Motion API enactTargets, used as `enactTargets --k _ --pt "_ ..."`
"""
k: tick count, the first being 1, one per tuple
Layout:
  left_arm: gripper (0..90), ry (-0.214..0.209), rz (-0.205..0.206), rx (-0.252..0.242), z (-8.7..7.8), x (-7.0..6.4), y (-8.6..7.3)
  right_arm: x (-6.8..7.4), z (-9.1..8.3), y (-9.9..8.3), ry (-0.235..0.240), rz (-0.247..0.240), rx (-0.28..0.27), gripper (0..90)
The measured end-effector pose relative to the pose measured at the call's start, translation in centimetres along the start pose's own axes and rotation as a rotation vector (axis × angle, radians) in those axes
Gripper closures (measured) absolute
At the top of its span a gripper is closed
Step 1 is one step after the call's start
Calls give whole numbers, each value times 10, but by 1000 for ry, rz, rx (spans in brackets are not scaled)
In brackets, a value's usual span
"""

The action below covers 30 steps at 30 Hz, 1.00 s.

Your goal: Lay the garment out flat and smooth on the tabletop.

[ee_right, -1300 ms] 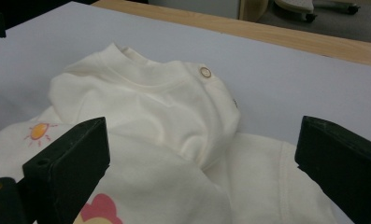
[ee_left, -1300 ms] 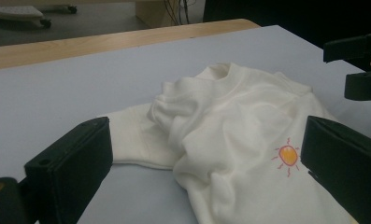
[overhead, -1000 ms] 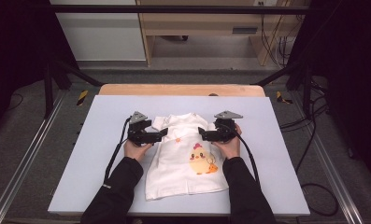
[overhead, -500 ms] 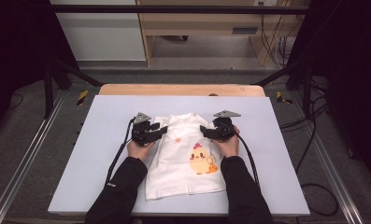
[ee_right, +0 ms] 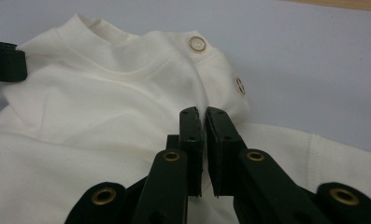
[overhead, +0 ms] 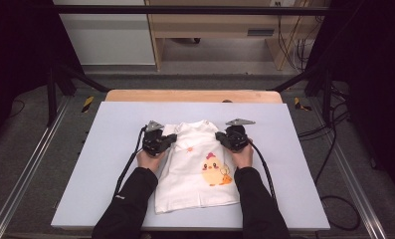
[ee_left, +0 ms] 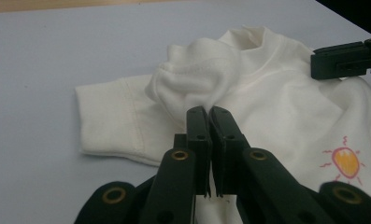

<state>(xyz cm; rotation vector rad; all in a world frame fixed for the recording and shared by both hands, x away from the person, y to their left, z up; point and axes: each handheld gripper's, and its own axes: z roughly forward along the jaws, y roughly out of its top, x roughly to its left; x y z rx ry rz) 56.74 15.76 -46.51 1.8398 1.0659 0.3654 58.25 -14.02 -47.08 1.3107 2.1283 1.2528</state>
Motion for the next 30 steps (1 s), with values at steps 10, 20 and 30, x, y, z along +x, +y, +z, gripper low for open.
enactTargets --k 10,20,30 --pt "873 -18 121 -139 -55 -33 19 23 -53 12 -13 -94 -120 860" --pt "854 115 116 -280 -63 -21 86 48 -69 66 -134 -121 -361 840" --pt "340 47 11 -245 -79 -6 69 33 -66 55 -103 -66 -256 331"
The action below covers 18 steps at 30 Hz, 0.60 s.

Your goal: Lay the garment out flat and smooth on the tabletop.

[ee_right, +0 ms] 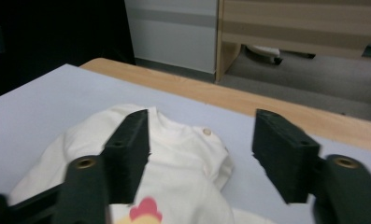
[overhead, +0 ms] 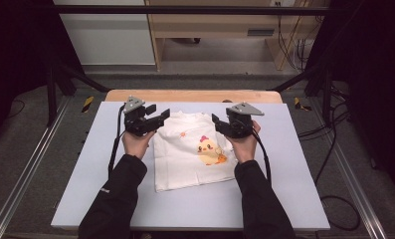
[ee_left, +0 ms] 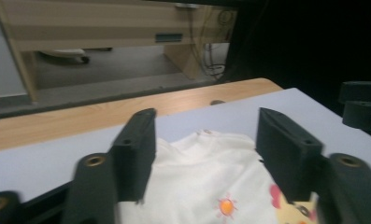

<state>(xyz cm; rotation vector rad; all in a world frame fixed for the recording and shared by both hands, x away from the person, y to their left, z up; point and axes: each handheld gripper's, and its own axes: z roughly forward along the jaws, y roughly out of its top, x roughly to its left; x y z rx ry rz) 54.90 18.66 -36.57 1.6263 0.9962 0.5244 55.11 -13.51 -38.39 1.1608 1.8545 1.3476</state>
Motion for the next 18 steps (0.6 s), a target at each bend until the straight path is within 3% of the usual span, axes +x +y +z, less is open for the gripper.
enactTargets --k 1,8,12,18 --pt "282 -7 6 -7 -6 -1 -4 -4 -10 -6 10 10 16 273" --pt "122 -45 38 16 -33 -9 -23 -12 -35 -24 47 8 10 142" --pt "36 -64 57 32 -46 -14 -33 -13 -50 -34 97 5 30 69" --pt "11 -68 73 60 -63 -17 -51 -15 -69 -47 124 -9 29 32"
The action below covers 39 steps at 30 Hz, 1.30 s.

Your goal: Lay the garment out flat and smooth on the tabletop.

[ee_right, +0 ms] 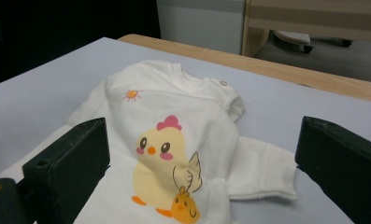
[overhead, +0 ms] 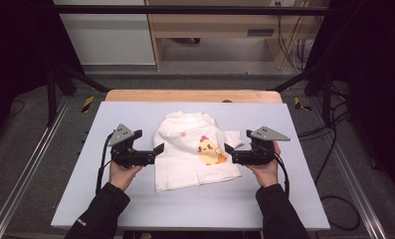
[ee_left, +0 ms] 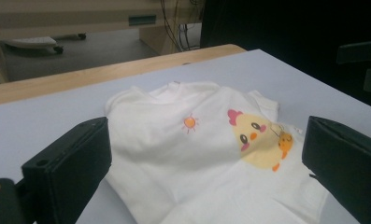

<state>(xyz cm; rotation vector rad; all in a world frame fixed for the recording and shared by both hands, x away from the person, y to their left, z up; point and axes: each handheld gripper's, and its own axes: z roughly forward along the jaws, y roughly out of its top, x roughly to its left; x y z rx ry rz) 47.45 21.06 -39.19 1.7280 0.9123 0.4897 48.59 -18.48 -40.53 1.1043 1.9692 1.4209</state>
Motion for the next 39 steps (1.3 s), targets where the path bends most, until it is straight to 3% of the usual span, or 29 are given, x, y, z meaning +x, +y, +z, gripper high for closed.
enactTargets --k 14,19,25,31,33,39 --pt "11 -18 -47 61 -13 0 -53 -5 -15 -46 32 52 78 25" --pt "12 -25 -56 103 -9 -1 -67 -6 -15 -57 61 66 98 27" --pt "28 -12 -66 196 -1 -5 -83 -4 -8 -66 72 70 160 46" --pt "144 -12 -92 235 1 -3 -88 -6 -1 -73 62 73 223 117" --pt "160 -8 -83 259 3 -5 -90 -6 0 -74 61 72 230 125" --pt "321 -9 -61 300 7 -10 -92 -5 5 -79 38 48 271 202"
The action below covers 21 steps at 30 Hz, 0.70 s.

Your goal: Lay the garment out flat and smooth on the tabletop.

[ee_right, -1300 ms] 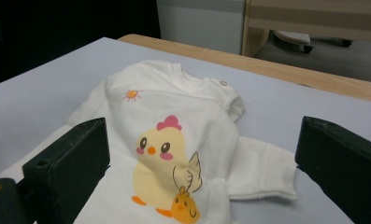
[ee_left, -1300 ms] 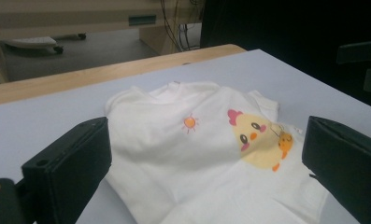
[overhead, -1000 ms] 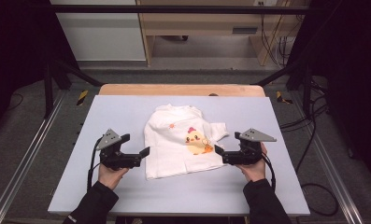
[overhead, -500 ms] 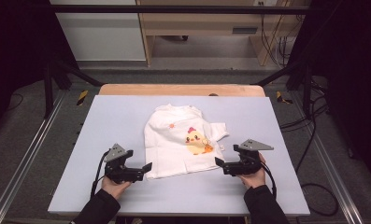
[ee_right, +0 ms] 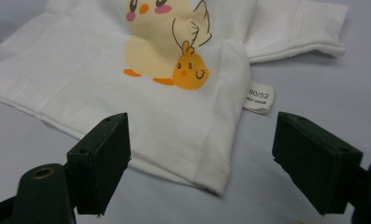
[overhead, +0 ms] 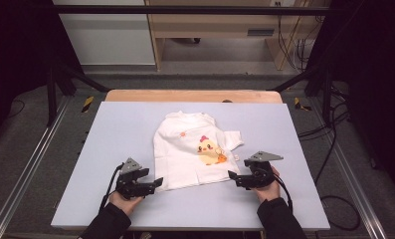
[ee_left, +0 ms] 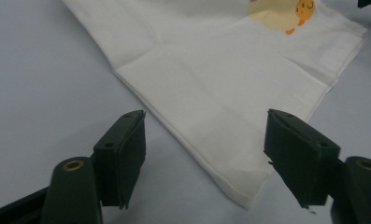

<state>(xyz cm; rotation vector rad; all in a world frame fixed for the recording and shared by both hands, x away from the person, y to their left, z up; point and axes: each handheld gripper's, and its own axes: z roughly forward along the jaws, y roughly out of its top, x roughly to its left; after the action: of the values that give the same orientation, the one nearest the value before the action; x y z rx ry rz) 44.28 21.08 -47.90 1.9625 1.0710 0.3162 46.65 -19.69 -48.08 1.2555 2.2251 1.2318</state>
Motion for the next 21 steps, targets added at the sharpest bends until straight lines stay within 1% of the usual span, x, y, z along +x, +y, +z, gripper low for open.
enactTargets --k 2,3,4,5,10,12,17,18,19,20,21 --pt "372 0 2 12 1 -1 0 0 4 -1 -13 -15 16 235" --pt "410 0 4 16 2 -1 0 1 6 -1 -24 -20 28 287" --pt "410 2 7 21 3 -2 0 1 6 -1 -24 -20 28 287" --pt "436 3 11 26 3 -3 -1 1 7 -1 -32 -24 32 306" --pt "532 0 17 43 6 -6 -1 2 9 -1 -71 -19 45 409" --pt "561 -1 19 53 7 -7 -1 2 9 -1 -75 -19 47 434" --pt "636 16 26 61 8 -11 -2 4 11 -2 -82 -30 69 498" --pt "654 22 25 63 8 -12 -2 4 10 -1 -80 -32 71 539" --pt "690 23 25 64 8 -12 -2 4 10 -1 -71 -31 73 580" --pt "708 26 23 66 9 -12 -2 4 10 -1 -71 -32 74 604" --pt "741 26 23 69 9 -13 -2 5 10 -1 -61 -36 76 661"
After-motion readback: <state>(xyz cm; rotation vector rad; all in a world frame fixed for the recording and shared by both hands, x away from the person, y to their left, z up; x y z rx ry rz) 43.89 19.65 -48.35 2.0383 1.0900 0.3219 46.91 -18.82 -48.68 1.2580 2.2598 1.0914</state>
